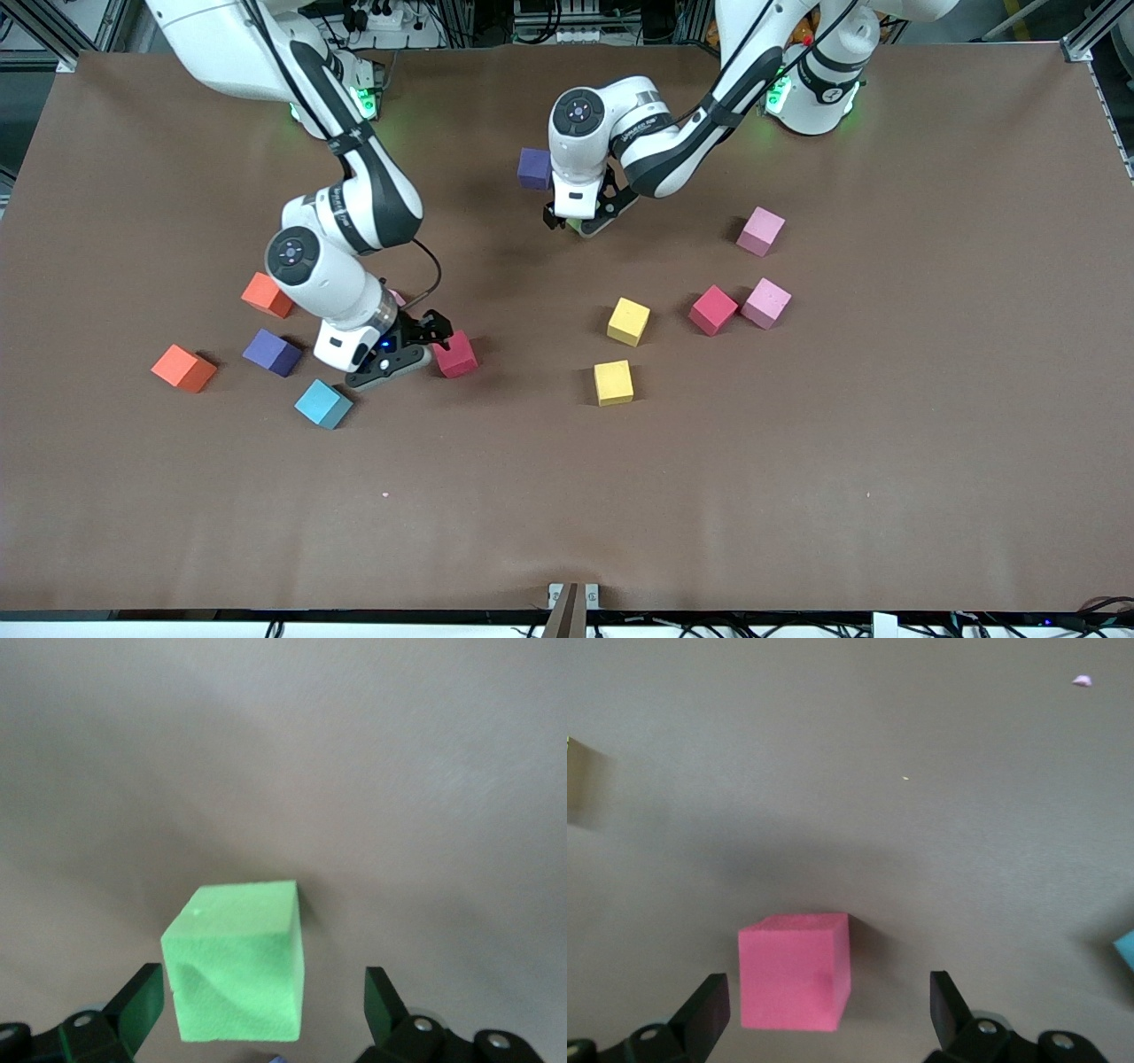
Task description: Form number 2 with 11 blocks
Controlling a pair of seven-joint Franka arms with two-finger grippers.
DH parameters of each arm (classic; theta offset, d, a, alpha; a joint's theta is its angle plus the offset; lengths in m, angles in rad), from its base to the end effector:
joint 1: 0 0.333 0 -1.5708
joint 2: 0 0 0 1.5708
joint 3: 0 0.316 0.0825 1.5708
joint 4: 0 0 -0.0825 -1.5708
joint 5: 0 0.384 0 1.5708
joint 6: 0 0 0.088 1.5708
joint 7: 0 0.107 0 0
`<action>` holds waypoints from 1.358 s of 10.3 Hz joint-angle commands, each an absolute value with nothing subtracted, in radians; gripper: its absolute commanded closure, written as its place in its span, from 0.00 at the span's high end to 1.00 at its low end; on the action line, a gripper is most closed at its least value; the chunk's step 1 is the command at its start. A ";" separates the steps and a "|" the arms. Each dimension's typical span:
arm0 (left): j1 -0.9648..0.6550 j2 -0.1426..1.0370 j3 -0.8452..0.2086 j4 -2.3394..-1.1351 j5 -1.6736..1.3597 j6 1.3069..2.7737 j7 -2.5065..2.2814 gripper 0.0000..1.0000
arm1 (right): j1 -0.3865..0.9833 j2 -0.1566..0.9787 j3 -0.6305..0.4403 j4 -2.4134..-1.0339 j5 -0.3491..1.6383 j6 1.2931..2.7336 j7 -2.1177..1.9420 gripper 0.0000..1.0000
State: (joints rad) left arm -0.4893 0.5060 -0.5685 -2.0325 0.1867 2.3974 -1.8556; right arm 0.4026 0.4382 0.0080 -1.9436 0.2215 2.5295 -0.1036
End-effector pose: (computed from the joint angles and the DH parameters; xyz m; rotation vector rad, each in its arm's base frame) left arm 0.2975 -0.5129 0.2258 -2.9101 -1.0728 0.2297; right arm 0.5839 0.2514 0.2695 -2.9286 -0.5043 -0.1834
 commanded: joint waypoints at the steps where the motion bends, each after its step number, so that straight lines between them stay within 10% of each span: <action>1: -0.511 0.495 -0.571 -2.081 0.173 2.422 -1.887 1.00 | 0.436 0.508 0.006 -1.924 0.244 2.595 -0.074 1.00; 7: -0.514 0.538 -0.561 -2.095 0.190 2.477 -1.887 0.99 | 0.466 0.571 0.005 -1.931 0.242 2.692 -0.072 1.00; 9: -0.499 0.535 -0.558 -2.095 0.192 2.477 -1.908 0.06 | 0.472 0.574 0.005 -1.933 0.242 2.686 -0.071 1.00; 14: -0.497 0.488 -0.569 -2.124 0.187 2.404 -2.375 0.00 | 0.463 0.540 -0.005 -1.918 0.241 2.611 -0.078 1.00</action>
